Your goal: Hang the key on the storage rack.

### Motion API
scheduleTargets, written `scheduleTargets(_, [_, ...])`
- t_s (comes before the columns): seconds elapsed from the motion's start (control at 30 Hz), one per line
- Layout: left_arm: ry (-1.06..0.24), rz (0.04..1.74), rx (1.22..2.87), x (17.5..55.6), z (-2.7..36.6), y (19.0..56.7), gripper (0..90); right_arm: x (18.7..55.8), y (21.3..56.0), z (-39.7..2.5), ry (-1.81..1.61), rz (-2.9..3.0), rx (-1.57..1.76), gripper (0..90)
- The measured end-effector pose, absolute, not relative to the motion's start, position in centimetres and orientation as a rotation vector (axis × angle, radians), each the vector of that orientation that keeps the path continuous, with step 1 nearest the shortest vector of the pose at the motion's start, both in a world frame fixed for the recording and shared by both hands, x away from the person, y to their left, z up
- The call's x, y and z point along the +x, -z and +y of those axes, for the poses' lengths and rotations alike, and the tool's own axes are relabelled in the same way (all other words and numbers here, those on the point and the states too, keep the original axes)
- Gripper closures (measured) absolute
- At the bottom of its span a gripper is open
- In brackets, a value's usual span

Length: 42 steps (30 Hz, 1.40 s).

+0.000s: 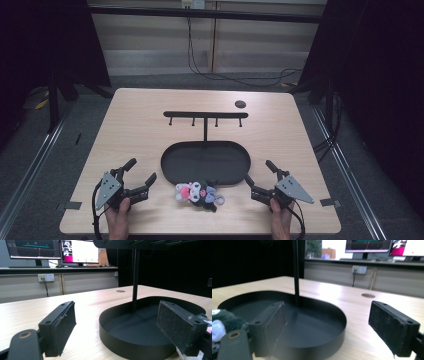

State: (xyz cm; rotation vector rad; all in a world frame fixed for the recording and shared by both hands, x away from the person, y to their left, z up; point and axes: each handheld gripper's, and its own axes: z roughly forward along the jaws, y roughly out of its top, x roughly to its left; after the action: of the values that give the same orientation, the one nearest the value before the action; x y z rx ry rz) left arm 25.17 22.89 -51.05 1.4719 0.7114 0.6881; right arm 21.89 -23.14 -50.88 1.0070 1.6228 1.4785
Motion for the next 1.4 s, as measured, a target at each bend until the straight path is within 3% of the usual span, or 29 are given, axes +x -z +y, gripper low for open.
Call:
scheduleTargets(0.6, [-0.684, 0.709, 1.470, 25.2, 22.8, 51.0, 15.3, 22.6, 50.6, -24.1, -1.401, 1.613, 1.170, 20.7])
scheduleTargets(0.77, [-0.686, 0.709, 1.472, 25.2, 22.9, 51.0, 15.3, 22.5, 50.3, -24.5, -1.421, 1.670, 1.193, 31.6])
scheduleTargets(1.4, [-0.686, 0.707, 1.472, 25.2, 22.9, 51.0, 15.4, 22.9, 48.3, -22.0, -1.280, 2.029, 1.155, 48.7])
